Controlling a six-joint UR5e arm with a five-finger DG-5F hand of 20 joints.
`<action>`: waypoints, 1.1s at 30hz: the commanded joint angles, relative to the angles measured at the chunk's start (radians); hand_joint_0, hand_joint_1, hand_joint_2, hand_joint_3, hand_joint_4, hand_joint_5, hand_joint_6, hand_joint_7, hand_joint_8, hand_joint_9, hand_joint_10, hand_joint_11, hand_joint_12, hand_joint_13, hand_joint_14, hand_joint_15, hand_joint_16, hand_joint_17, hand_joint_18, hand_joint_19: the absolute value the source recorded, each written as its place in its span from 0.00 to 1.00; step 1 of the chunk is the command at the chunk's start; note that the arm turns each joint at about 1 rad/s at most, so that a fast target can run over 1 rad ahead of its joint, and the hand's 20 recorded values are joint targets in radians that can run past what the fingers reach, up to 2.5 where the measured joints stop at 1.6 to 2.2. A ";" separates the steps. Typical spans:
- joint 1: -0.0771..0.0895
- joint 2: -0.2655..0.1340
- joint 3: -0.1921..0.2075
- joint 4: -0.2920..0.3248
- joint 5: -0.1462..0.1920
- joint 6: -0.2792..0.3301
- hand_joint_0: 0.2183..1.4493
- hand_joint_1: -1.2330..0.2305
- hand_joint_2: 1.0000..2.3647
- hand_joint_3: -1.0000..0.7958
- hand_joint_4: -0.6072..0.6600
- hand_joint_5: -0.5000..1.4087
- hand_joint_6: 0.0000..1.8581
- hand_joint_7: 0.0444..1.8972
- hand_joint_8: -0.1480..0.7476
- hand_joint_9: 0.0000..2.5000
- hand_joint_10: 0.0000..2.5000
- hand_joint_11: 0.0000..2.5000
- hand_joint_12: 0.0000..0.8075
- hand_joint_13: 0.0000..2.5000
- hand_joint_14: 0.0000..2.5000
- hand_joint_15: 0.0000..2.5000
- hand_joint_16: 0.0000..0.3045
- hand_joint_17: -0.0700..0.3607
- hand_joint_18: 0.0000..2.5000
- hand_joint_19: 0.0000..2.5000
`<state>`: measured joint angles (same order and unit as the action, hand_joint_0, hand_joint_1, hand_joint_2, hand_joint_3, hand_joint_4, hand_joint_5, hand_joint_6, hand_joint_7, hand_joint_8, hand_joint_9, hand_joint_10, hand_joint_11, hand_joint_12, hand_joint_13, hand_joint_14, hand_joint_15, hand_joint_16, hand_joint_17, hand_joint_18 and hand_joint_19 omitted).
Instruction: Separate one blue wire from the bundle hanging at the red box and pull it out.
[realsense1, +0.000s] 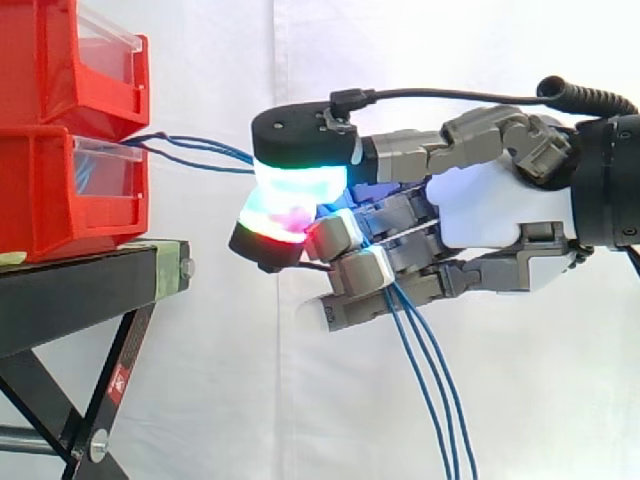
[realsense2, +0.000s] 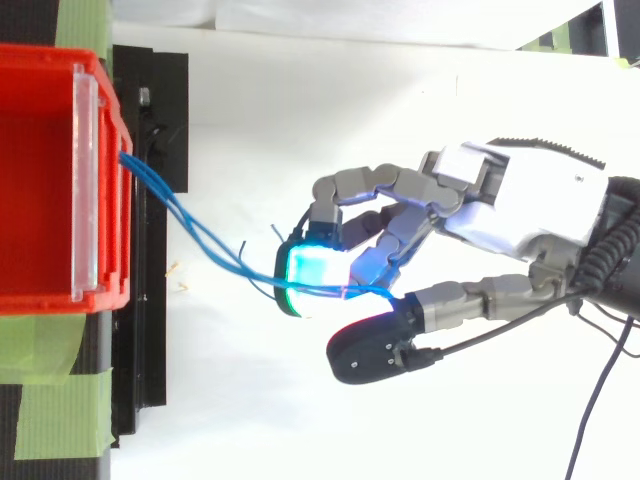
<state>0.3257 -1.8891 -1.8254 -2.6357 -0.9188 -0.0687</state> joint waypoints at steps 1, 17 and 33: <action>-0.002 0.004 0.000 -0.020 0.005 -0.003 0.37 0.25 0.01 0.35 0.67 0.18 0.35 0.61 0.49 0.46 0.00 0.57 0.38 0.50 0.01 0.50 0.13 0.36 0.23 0.15; -0.007 0.004 0.000 -0.020 0.005 -0.006 0.30 0.41 0.00 0.31 0.67 0.18 0.34 0.62 0.50 0.47 0.00 0.56 0.38 0.51 0.01 0.51 0.13 0.38 0.23 0.17; -0.007 0.004 0.000 -0.020 0.005 0.001 0.32 0.42 0.01 0.40 0.67 0.19 0.34 0.62 0.49 0.48 0.00 0.57 0.38 0.52 0.01 0.50 0.14 0.38 0.25 0.18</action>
<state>0.3191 -1.8853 -1.8254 -2.6553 -0.9142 -0.0717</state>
